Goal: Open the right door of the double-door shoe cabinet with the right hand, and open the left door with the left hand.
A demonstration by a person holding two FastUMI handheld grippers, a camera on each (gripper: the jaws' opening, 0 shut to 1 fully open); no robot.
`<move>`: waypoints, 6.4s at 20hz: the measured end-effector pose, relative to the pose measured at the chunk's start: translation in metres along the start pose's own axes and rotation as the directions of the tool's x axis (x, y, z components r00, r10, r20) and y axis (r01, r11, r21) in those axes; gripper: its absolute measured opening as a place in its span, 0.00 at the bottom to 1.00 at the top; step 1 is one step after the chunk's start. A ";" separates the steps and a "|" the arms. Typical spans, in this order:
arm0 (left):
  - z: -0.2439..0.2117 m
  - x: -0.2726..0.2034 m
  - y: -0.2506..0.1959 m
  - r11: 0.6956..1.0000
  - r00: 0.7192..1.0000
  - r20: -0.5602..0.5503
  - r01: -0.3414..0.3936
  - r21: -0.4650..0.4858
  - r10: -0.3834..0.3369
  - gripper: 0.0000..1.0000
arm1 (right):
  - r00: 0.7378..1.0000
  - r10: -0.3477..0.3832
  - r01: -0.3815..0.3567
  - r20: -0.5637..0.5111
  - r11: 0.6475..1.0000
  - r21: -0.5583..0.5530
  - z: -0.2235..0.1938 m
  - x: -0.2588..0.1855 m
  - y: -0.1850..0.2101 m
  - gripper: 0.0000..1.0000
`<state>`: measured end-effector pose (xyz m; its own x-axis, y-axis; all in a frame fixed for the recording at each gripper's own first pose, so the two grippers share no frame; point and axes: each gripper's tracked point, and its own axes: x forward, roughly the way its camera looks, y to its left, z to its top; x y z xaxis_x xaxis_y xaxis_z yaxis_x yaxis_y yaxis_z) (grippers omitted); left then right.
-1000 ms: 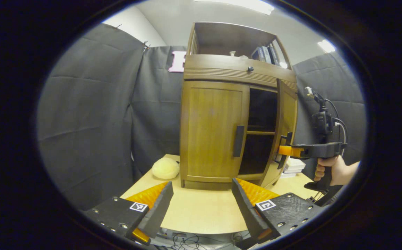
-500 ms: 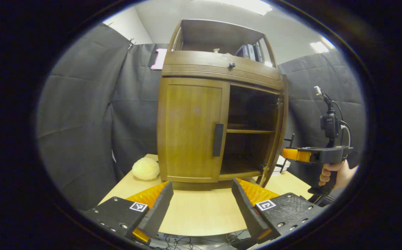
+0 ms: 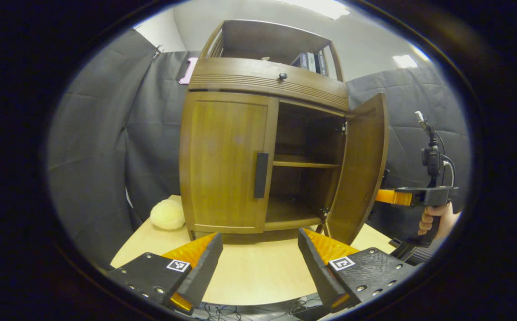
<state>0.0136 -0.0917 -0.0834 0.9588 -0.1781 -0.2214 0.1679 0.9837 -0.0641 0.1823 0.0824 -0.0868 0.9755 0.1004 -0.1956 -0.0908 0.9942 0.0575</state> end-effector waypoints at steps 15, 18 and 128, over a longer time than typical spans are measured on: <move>-0.003 0.027 -0.027 0.997 0.998 -0.025 0.061 0.047 -0.060 0.99 | 0.999 -0.019 0.019 0.026 0.999 -0.031 0.007 -0.002 -0.091 0.02; -0.002 0.029 -0.034 0.997 0.997 -0.029 0.067 0.048 -0.065 0.99 | 1.000 0.009 -0.009 0.017 1.000 -0.024 0.007 -0.004 -0.099 0.02; 0.054 0.083 0.080 0.990 0.983 0.119 -0.142 0.008 0.140 0.04 | 0.985 0.159 -0.151 0.072 0.983 -0.101 0.006 0.030 0.092 0.97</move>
<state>0.1192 -0.0262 -0.0544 0.9933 -0.0340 -0.1107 0.0315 0.9992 -0.0239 0.2043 0.1770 -0.0810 0.9606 0.2541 -0.1130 -0.2571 0.9663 -0.0124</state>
